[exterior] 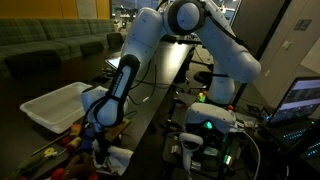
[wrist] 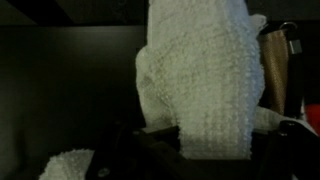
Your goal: Use the white towel to move the objects on the table to the left, then put the towel in the bowl
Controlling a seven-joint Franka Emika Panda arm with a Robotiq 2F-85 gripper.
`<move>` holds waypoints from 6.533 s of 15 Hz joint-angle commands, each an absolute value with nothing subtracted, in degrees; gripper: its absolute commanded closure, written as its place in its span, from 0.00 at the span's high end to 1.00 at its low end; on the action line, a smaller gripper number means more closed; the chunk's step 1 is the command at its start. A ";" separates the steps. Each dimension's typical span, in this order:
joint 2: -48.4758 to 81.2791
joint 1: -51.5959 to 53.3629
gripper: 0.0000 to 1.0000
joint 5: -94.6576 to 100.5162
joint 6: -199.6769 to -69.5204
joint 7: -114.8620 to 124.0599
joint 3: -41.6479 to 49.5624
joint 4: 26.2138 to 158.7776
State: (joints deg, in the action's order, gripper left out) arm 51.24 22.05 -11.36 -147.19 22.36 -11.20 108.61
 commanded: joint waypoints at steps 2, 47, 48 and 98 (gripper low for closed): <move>53.00 23.79 0.09 -14.63 -151.09 24.69 -13.23 103.80; 50.77 6.95 0.09 -1.79 -168.99 15.84 11.17 109.92; 52.00 7.24 0.10 -2.01 -169.14 16.36 11.27 108.56; 51.23 37.29 0.09 -0.50 -165.48 26.91 7.92 99.57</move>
State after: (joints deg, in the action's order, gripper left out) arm 55.71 35.44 -1.45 -164.62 25.66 4.34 95.73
